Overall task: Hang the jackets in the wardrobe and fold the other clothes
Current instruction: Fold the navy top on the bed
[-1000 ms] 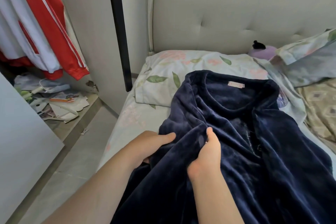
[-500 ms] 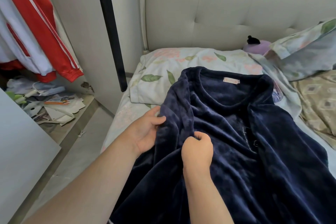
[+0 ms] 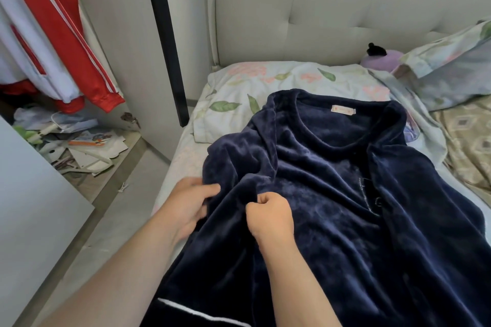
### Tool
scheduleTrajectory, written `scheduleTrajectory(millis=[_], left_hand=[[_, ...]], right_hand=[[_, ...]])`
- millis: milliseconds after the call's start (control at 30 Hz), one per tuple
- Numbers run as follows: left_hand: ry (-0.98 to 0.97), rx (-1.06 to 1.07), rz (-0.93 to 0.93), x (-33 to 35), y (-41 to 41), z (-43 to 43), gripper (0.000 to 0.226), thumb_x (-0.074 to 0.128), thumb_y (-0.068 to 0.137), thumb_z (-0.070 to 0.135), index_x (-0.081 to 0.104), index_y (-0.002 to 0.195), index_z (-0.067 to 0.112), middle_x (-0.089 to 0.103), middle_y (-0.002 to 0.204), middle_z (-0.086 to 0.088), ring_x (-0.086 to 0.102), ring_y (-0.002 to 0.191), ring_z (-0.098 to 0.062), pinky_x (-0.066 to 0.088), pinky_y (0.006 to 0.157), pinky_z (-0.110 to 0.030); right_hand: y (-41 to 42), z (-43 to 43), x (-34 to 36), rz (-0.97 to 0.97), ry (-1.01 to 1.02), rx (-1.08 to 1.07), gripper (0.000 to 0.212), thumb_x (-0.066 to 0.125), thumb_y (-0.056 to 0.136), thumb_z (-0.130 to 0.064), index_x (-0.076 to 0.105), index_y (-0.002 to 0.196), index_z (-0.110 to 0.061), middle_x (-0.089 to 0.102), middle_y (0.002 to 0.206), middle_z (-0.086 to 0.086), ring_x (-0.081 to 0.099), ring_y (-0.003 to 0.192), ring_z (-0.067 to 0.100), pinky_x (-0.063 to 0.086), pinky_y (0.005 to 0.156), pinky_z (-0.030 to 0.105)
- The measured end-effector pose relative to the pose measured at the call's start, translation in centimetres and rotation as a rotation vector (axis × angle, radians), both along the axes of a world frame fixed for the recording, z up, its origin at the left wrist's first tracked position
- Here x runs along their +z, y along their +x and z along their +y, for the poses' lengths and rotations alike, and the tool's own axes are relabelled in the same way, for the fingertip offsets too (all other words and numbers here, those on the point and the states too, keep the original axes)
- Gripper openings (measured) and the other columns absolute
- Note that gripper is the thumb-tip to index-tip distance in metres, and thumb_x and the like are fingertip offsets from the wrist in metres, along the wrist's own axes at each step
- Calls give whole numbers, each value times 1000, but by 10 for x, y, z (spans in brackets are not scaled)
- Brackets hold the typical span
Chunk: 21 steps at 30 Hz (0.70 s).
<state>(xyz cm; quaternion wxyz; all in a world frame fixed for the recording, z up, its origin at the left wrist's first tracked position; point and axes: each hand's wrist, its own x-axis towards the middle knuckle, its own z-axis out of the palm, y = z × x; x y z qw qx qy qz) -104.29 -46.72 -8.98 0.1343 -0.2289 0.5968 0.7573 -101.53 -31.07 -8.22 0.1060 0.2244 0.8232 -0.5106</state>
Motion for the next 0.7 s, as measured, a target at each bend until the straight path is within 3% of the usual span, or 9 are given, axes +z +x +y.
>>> scheduleTrajectory(millis=[133,200,300,367,400,467,533,600,700], left_hand=[[-49,-477,-139,-3,29,-18,49,91,59,22,75,103,7,70,109,-22,60,92,-31,48,65,-30],[16,-626,-97,3,37,-24,59,93,61,28,73,114,11,73,108,-16,68,84,-20,53,56,-21],[-68,-625,-14,10,49,-19,54,92,64,25,71,112,12,74,93,-9,67,67,-13,48,48,-19],[-194,-572,58,10,54,-11,43,88,67,16,71,107,12,76,95,-8,72,77,-21,56,60,-27],[-220,-525,86,10,57,-8,37,85,69,12,71,104,12,76,97,-10,73,84,-25,58,69,-33],[-236,-350,92,9,57,-7,23,76,75,8,72,97,12,75,96,-13,71,78,-24,56,66,-34],[-84,-100,16,8,56,-14,17,63,88,3,70,103,9,75,93,-11,72,75,-22,56,61,-32],[147,58,-71,10,61,-18,17,51,98,2,63,108,4,76,94,-16,74,80,-29,59,62,-40],[173,-21,-131,13,81,-24,18,52,100,9,62,111,0,73,101,-23,74,85,-36,60,62,-43]], right_hand=[[-3,-2,5,-176,-469,-251,26,38,83,0,60,91,-13,65,89,9,56,74,25,58,66,36],[-3,-1,11,-252,-801,-393,26,39,88,1,62,98,-3,62,84,14,58,74,28,58,59,35],[0,3,14,-226,-986,-352,37,52,99,-36,64,102,-1,74,83,15,73,76,32,61,65,44],[-1,1,10,-260,-1002,-231,72,60,87,-63,60,126,-3,68,119,24,64,114,43,51,96,58],[1,-3,12,-267,-961,-173,73,68,81,-57,58,130,-5,66,124,23,62,116,42,49,99,57],[1,-4,9,-220,-775,-206,47,69,73,-18,61,117,-3,72,97,18,71,85,35,61,72,46],[-1,1,5,-214,-688,-355,27,46,72,6,59,95,2,60,73,15,60,60,28,53,52,32],[-3,10,-4,-242,-738,-459,23,38,73,12,54,85,2,52,74,13,53,60,26,47,52,30],[8,17,-10,-224,-692,-378,8,58,89,-3,60,97,0,67,85,14,67,72,28,56,57,34]])
